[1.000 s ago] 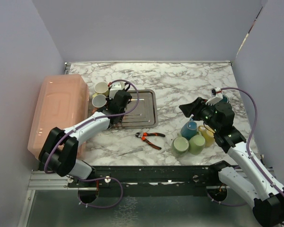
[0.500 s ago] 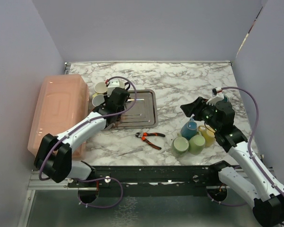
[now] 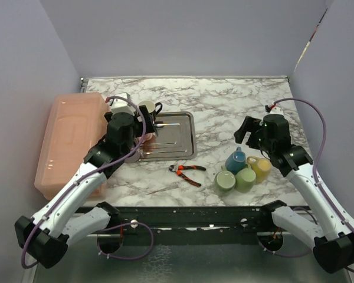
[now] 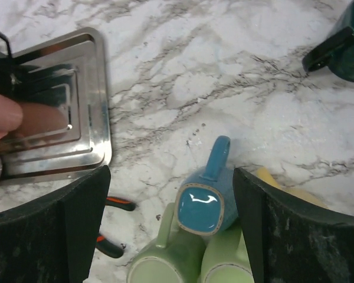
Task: Turn the mug right side up
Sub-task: Turn over the cup at the center of the board.
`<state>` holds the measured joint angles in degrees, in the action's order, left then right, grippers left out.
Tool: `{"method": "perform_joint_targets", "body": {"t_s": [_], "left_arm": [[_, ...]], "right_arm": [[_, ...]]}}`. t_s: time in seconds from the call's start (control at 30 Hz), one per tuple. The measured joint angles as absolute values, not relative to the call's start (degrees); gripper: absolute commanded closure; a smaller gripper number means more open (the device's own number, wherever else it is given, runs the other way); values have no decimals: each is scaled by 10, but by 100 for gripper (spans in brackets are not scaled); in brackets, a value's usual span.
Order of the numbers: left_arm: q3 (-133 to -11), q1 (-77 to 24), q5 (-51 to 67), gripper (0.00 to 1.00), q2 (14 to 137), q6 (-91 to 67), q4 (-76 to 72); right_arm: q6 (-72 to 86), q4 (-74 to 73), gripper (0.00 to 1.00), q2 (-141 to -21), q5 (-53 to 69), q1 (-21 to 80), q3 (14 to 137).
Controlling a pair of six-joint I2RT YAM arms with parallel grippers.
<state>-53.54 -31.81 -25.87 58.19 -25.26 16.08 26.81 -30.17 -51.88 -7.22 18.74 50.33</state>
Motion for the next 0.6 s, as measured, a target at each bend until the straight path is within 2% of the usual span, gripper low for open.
{"method": "perform_joint_targets", "body": {"t_s": [0.27,0.43,0.6], "left_arm": [[-498,-317,-227,1,467,-246,156],[-461,-316,-186,1,466,-253,152],[-447,-316,-161,1,474,-261,152]], "right_arm": [[303,-366,11,-632,-214,187,542],[365,-391,11,-760,-303,175,594],[430,-400,12,-857,-336,132,648]]}}
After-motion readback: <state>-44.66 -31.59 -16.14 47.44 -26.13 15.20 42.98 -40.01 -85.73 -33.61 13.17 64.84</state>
